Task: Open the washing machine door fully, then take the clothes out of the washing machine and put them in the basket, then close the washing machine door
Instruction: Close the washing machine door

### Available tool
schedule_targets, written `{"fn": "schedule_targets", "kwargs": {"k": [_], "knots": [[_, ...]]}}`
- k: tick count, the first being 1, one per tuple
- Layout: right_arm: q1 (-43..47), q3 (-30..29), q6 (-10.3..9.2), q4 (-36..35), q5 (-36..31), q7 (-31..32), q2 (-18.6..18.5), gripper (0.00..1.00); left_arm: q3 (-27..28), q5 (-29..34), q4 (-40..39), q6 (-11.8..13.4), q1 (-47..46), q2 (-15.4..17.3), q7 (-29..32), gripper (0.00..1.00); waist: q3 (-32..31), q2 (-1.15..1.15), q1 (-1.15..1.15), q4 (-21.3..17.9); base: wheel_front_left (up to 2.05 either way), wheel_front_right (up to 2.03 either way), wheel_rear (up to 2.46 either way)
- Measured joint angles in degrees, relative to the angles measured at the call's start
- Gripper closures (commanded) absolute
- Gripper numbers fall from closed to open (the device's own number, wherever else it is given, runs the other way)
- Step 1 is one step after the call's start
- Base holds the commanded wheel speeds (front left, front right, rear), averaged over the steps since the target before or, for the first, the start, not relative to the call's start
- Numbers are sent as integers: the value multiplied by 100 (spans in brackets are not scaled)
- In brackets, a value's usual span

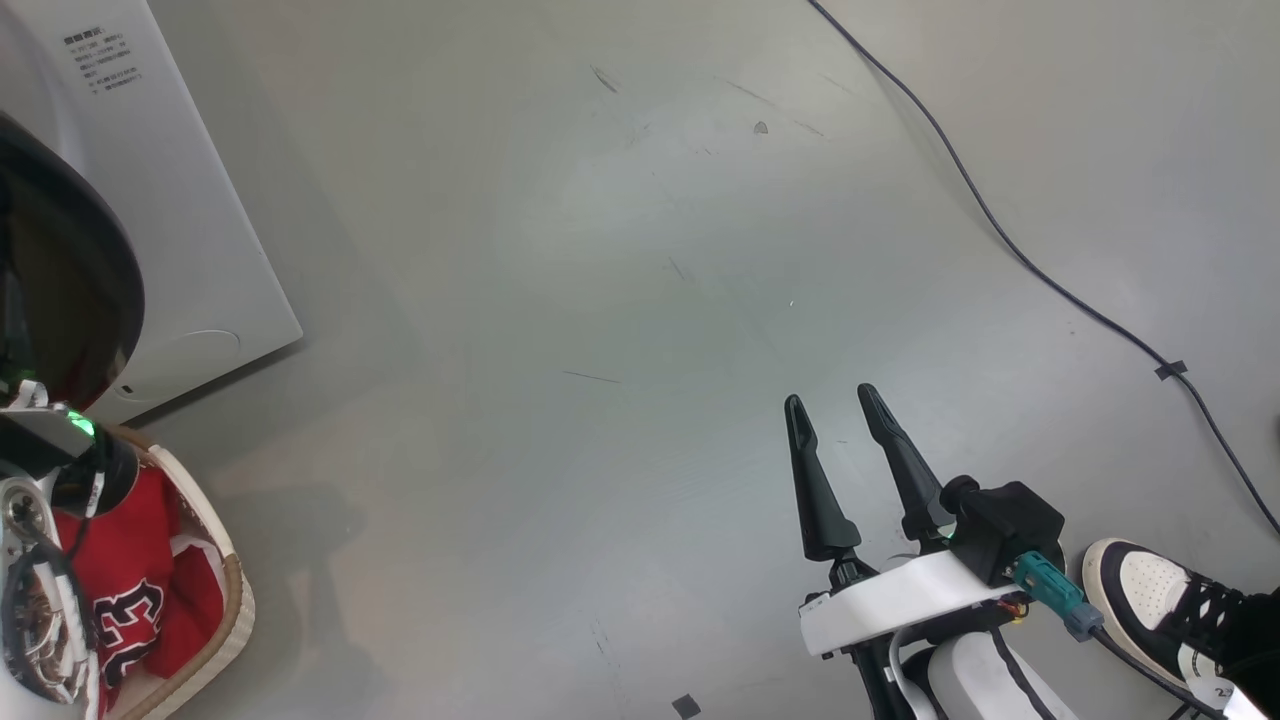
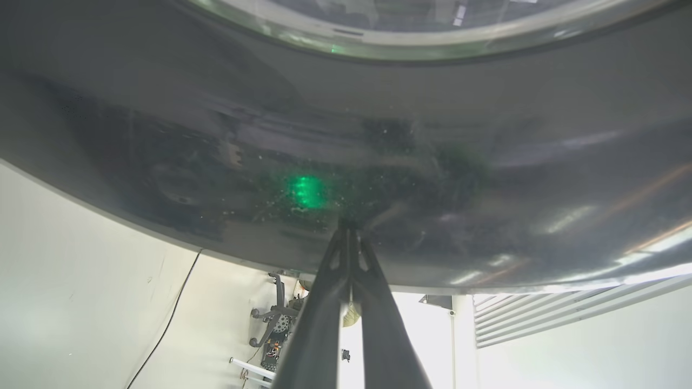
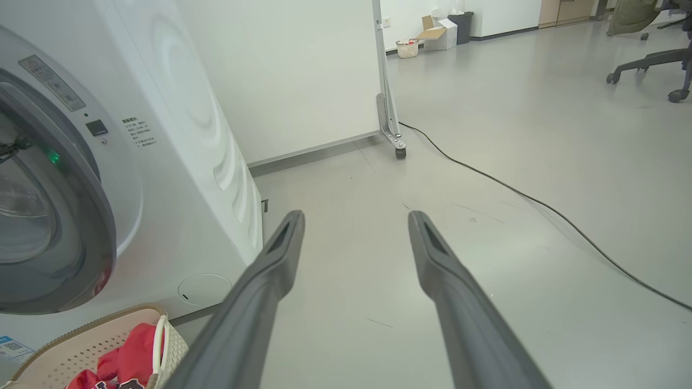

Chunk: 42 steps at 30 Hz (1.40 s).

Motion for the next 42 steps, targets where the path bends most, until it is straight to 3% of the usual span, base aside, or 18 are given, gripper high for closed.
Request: {"fn": "schedule_targets", "kwargs": {"k": [18, 26, 33, 42], "knots": [[26, 141, -7, -143, 108, 0, 5, 0, -247, 296, 655, 0, -772, 193, -428, 100, 205, 0, 0, -9, 0, 0, 0], [5, 69, -5, -118, 98, 0, 9, 0, -749, 716, 692, -16, -687, 267, -302, 100, 106, 0, 0, 53, 0, 0, 0], [-255, -111, 21, 54, -269, 0, 7, 0, -1499, 1125, 680, -346, -258, 225, 112, 100, -14, 0, 0, 434, 0, 0, 0], [-476, -172, 277, 386, -513, 0, -36, 0, -2397, 2288, 359, -1055, 565, 713, 391, 100, -249, 0, 0, 1082, 0, 0, 0]]}}
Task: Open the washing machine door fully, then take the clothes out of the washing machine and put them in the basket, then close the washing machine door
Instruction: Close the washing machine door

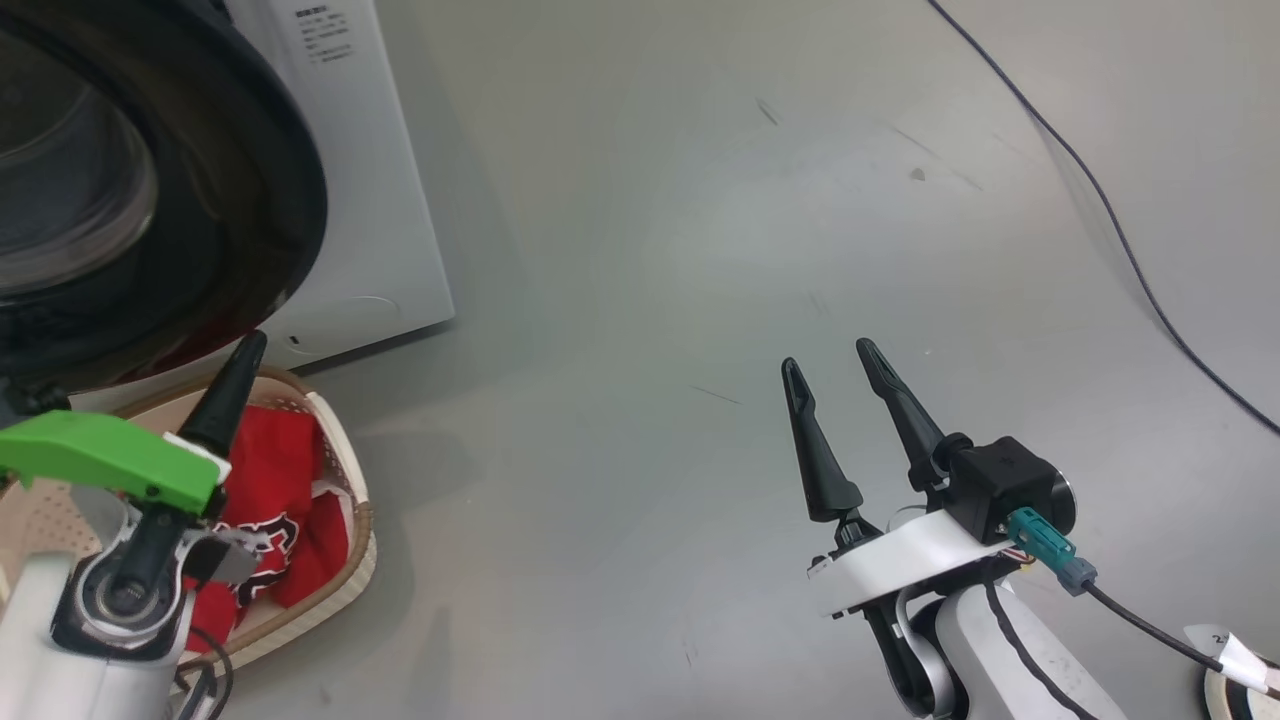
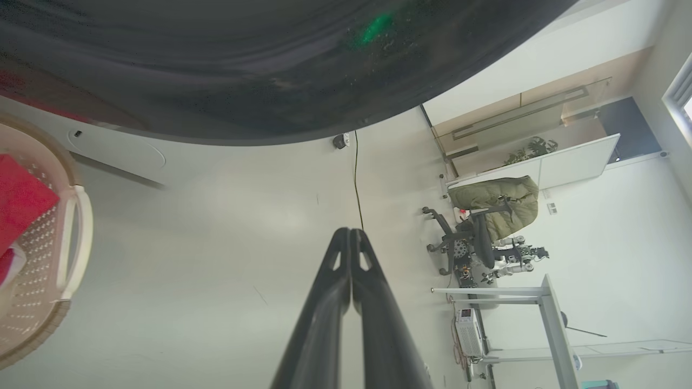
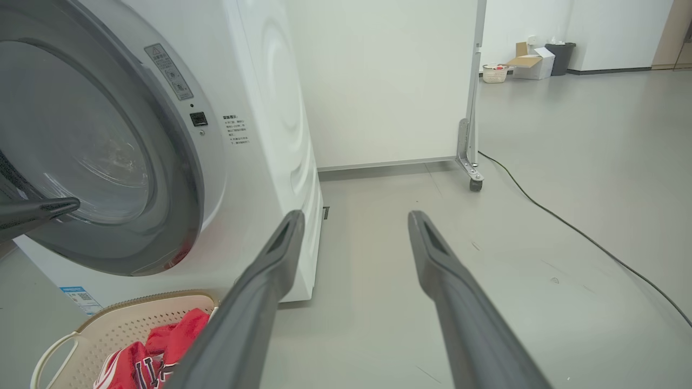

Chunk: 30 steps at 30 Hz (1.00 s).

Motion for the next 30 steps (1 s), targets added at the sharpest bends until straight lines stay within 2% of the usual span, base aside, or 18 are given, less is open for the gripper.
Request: {"fn": "schedule_targets", "kwargs": {"k": [3, 12, 17, 23, 30], "knots": [[-5, -5, 87, 126, -31, 0, -64, 0, -127, 514, -54, -182, 240, 172, -182, 100, -88, 0, 0, 232, 0, 0, 0], [-108, -147, 188, 242, -136, 0, -227, 0, -359, 1735, -412, -267, 623, 382, -1022, 100, -299, 0, 0, 957, 0, 0, 0], [-108, -346, 182, 244, -144, 0, -285, 0, -536, 2808, -525, -292, 626, 668, -1634, 100, -376, 0, 0, 1370, 0, 0, 0], [-85, -560, 125, 227, -145, 0, -311, 0, -818, 3355, -545, -308, 628, 595, -2061, 100, -437, 0, 0, 1782, 0, 0, 0], [26, -646, 121, 172, -154, 0, -281, 0, -806, 3765, -523, -302, 822, 532, -2579, 100, -509, 0, 0, 2293, 0, 0, 0]]}}
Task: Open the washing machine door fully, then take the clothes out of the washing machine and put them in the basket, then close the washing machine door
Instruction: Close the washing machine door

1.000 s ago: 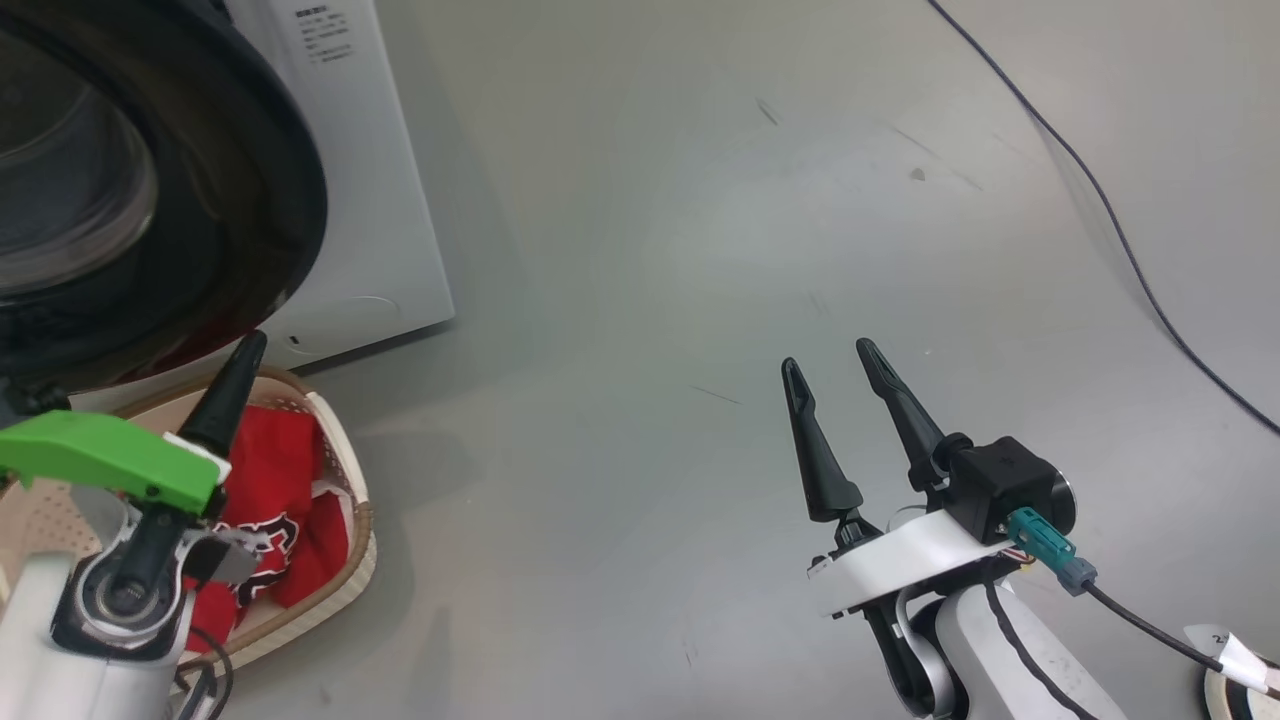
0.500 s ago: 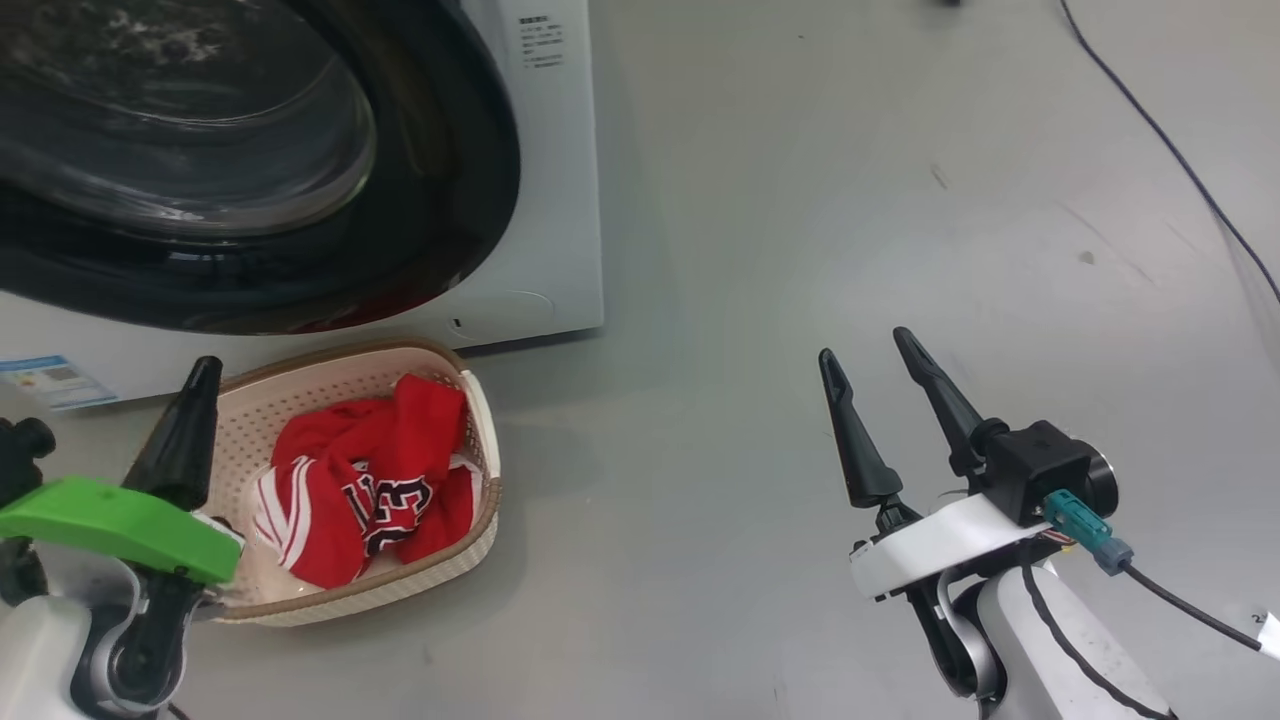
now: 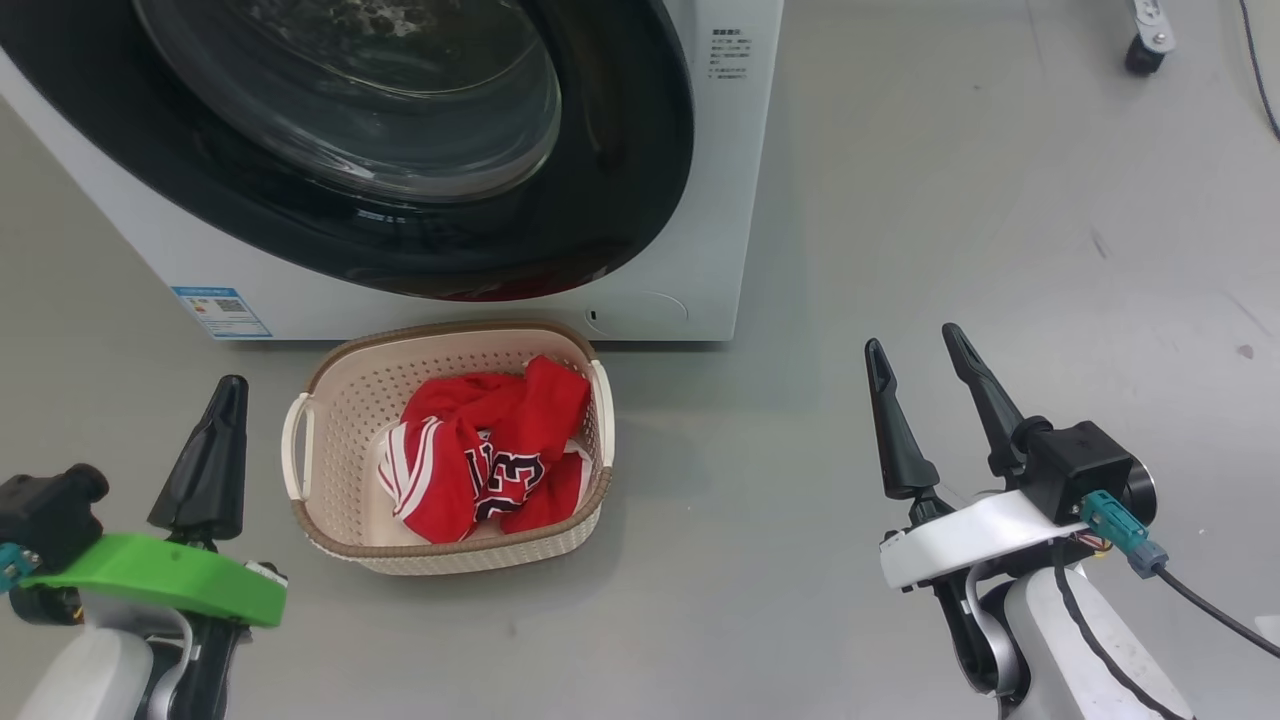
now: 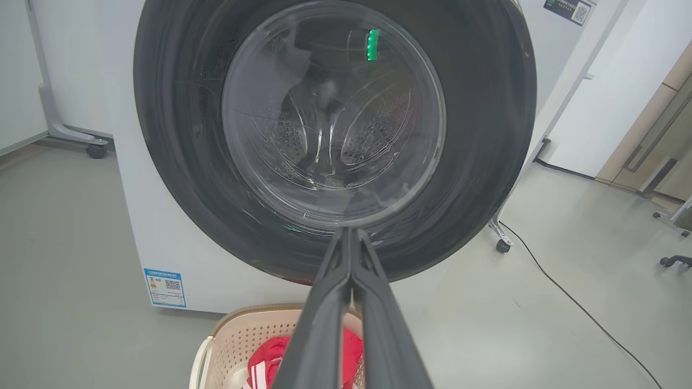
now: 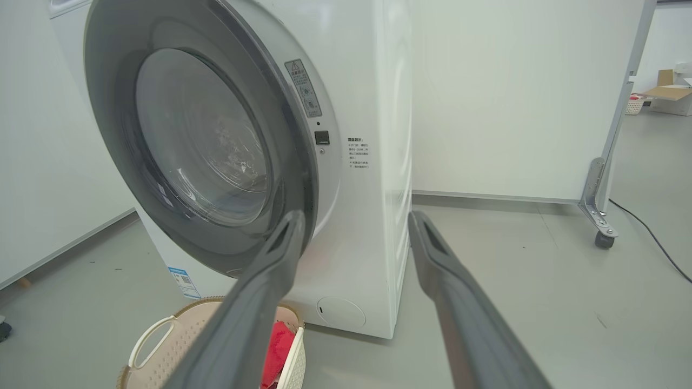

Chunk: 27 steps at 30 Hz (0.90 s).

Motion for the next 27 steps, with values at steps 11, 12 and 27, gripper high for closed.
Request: {"fn": "schedule_targets", "kwargs": {"k": [11, 12, 27], "knots": [[116, -27, 9, -19, -34, 0, 68, 0, 170, 457, 79, 96, 300, -102, -52, 100, -79, 0, 0, 322, 0, 0, 0], [117, -40, 9, -20, -34, 0, 71, 0, 170, 478, 82, 96, 327, -121, -52, 100, -82, 0, 0, 328, 0, 0, 0], [224, -112, 67, -14, -76, 0, 145, 0, 658, 1355, -22, 255, 458, -468, -53, 0, -181, 0, 0, 328, 0, 0, 0]]}}
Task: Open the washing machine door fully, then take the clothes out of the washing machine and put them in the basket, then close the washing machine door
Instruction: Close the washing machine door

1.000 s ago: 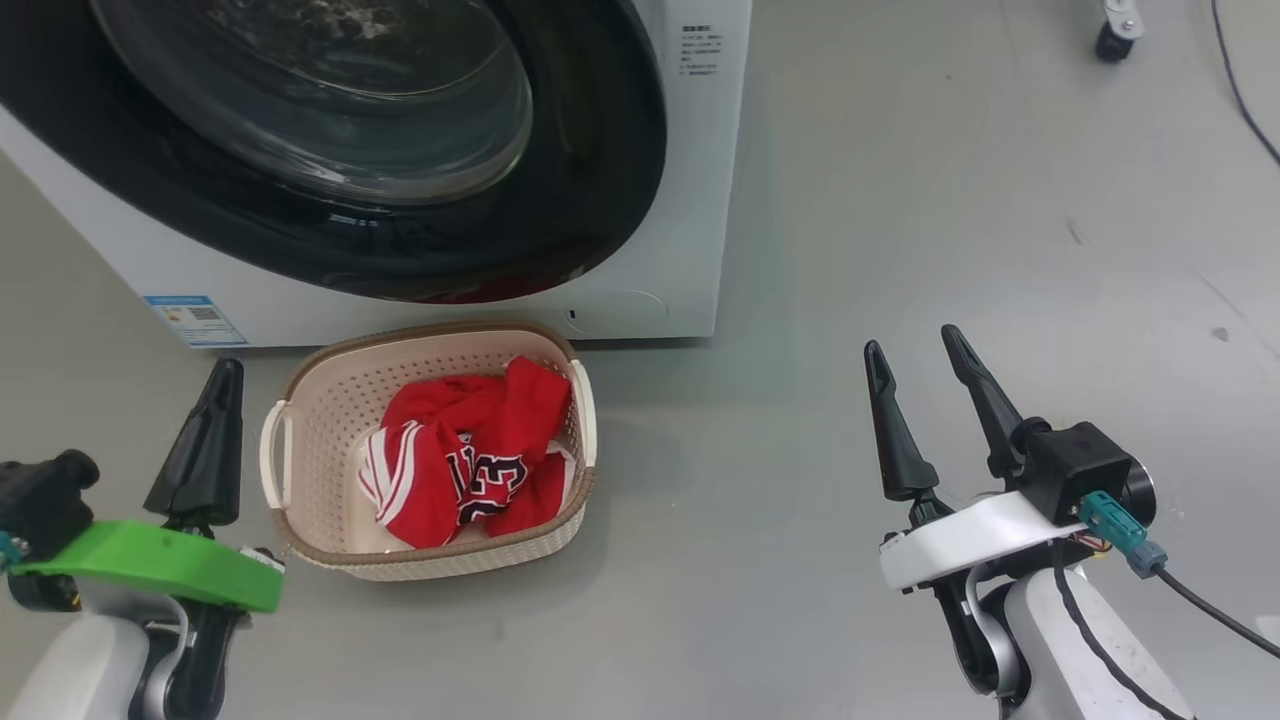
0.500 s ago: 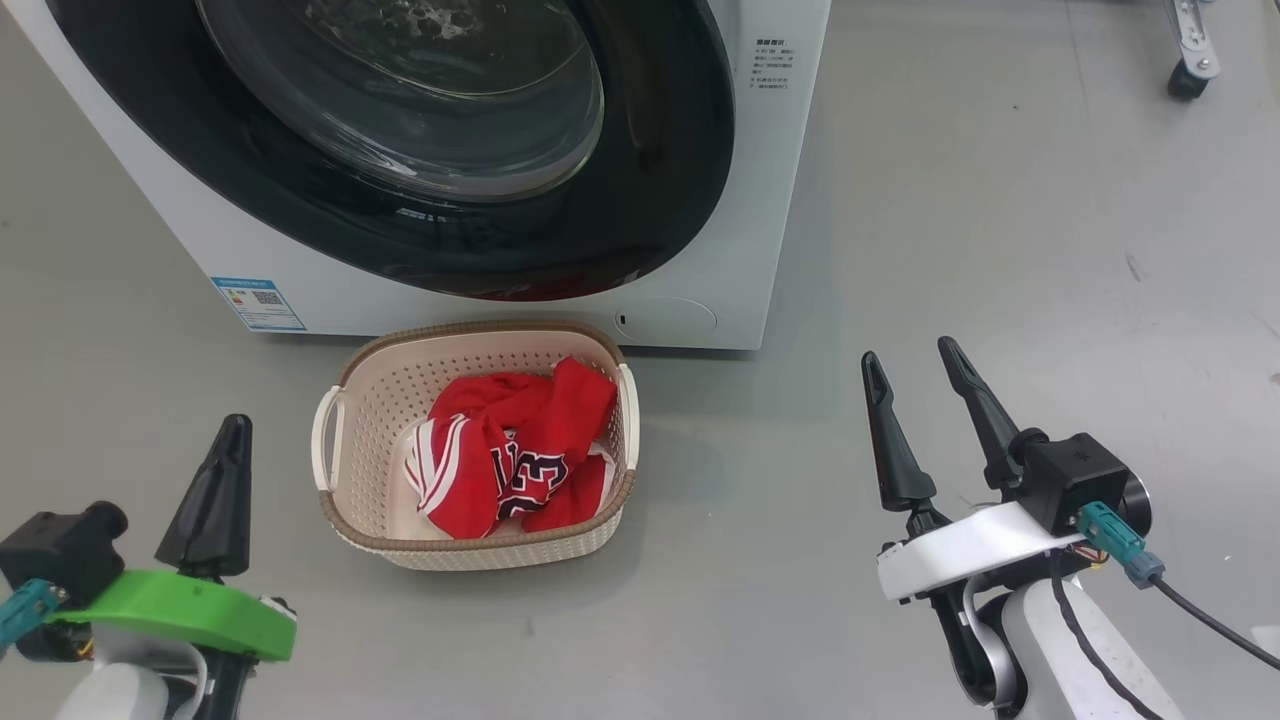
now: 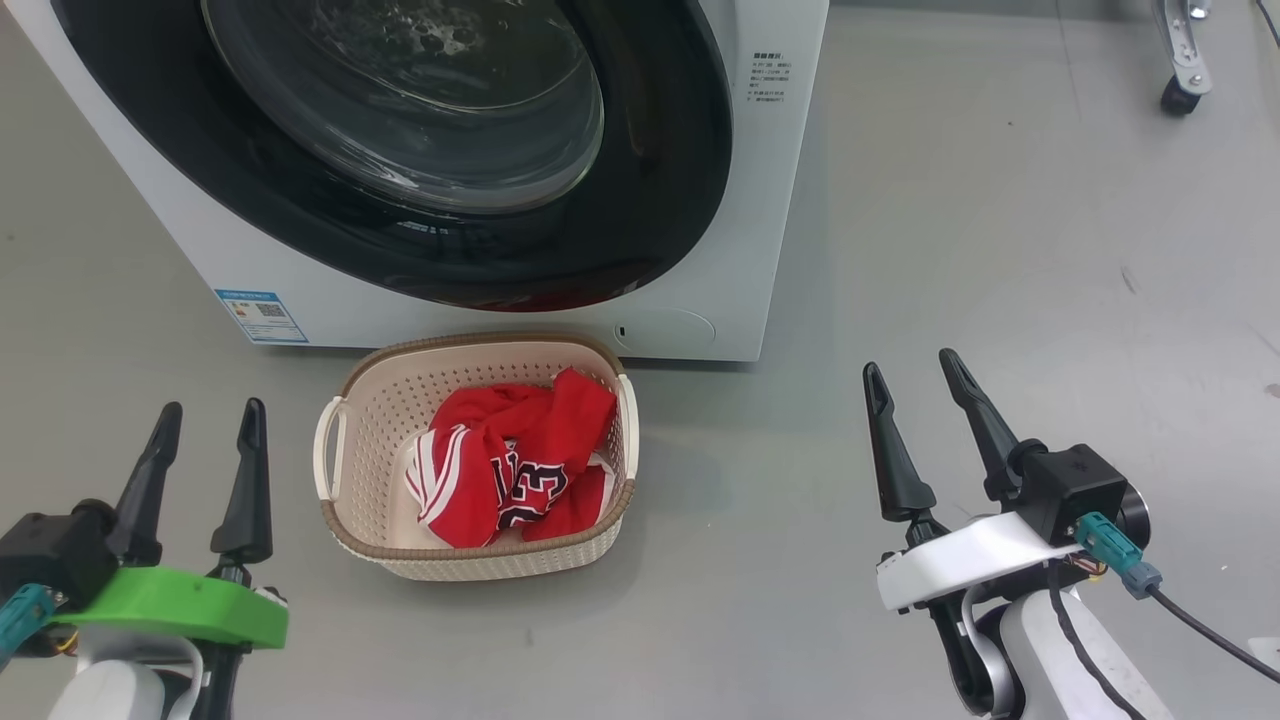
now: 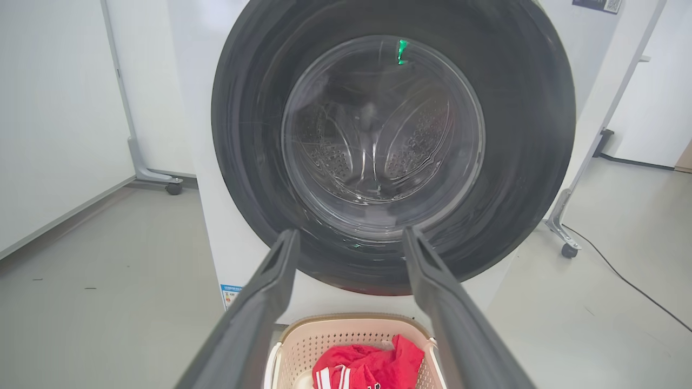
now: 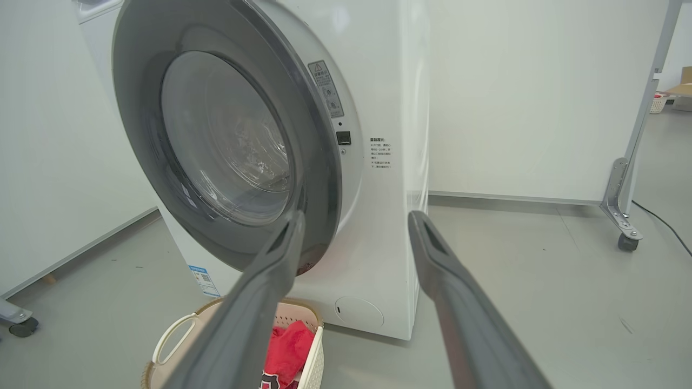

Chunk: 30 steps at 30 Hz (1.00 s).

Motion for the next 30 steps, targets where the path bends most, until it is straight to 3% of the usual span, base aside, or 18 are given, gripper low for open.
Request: {"fn": "schedule_targets", "kwargs": {"k": [5, 30], "knots": [[32, -14, 13, 0, -14, 0, 14, 0, 224, 437, -155, 93, 123, -85, 0, 0, -49, 0, 0, -5, 0, 0, 0], [116, -130, 120, -4, -73, 0, 86, 0, 703, 1089, -300, 35, 433, -636, 0, 0, -83, 0, 0, 61, 0, 0, 0]]}}
